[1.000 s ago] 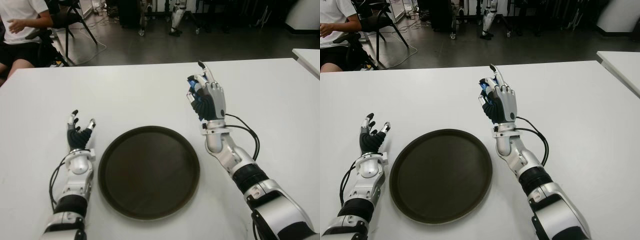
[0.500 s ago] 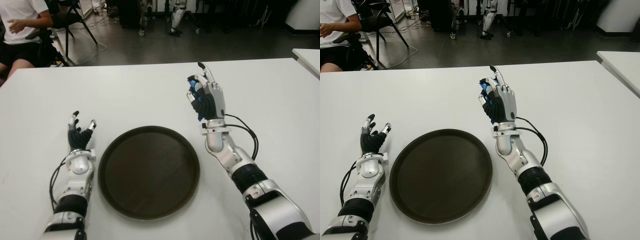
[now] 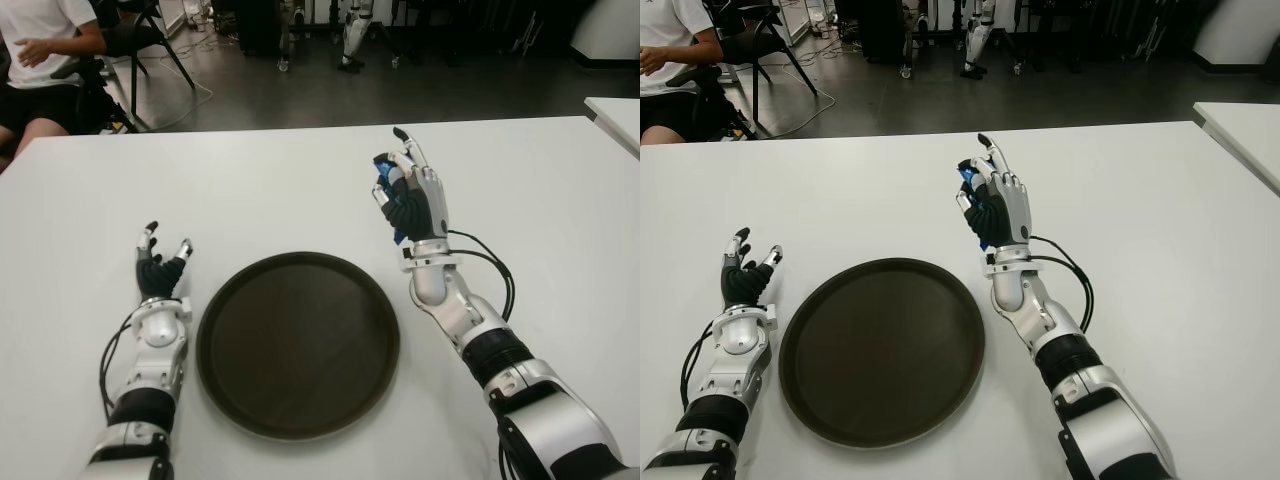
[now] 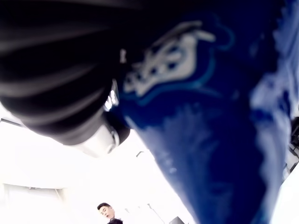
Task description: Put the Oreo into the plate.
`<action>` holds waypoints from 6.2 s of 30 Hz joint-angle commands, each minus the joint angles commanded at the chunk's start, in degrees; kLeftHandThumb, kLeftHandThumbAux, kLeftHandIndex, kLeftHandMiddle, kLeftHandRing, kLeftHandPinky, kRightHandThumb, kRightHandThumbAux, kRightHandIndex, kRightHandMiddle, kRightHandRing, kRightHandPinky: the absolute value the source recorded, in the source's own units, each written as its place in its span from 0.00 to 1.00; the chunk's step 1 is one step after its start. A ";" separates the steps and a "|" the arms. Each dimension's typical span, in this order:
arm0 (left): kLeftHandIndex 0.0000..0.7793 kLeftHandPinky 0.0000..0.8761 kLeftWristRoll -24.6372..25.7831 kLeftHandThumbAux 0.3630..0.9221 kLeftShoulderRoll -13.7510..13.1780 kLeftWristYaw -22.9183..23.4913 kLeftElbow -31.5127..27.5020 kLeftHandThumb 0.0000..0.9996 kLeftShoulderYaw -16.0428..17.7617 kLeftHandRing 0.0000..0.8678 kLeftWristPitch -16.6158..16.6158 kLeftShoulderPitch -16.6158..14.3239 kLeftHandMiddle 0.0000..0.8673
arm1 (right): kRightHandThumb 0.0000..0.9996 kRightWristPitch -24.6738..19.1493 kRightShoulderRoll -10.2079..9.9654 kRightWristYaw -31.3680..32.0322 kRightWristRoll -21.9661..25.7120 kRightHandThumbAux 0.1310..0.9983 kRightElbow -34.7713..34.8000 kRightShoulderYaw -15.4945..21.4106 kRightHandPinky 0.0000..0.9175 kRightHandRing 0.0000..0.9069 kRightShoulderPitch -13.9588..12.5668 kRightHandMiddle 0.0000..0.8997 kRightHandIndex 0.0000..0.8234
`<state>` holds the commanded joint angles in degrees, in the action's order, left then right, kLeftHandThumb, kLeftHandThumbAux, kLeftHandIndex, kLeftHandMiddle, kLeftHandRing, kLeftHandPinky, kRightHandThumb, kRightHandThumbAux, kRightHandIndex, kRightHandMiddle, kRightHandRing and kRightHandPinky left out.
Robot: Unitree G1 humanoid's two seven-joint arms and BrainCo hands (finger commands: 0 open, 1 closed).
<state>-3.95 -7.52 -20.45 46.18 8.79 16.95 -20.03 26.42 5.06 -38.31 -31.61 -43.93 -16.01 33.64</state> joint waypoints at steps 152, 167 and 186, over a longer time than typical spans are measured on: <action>0.01 0.02 -0.21 0.59 0.80 0.05 -3.74 0.07 0.22 0.01 -3.16 1.81 0.02 | 0.70 12.02 -8.69 30.20 4.38 0.69 5.83 -9.71 0.88 0.90 -6.20 0.90 0.53; 0.02 0.02 1.19 0.60 0.81 1.36 -3.02 0.12 0.62 0.04 -2.90 1.61 0.05 | 0.70 15.27 -8.33 27.31 0.92 0.68 2.33 -10.35 0.86 0.88 -4.85 0.88 0.53; 0.04 0.01 0.66 0.57 0.87 1.16 -2.19 0.09 0.58 0.04 -1.94 1.13 0.06 | 0.70 19.63 -8.90 16.54 -3.07 0.68 -2.69 -10.54 0.87 0.89 -3.09 0.89 0.53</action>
<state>-3.30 -6.65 -19.30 44.00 9.38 15.01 -18.91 46.05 -3.84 -21.76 -34.68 -46.62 -26.55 30.55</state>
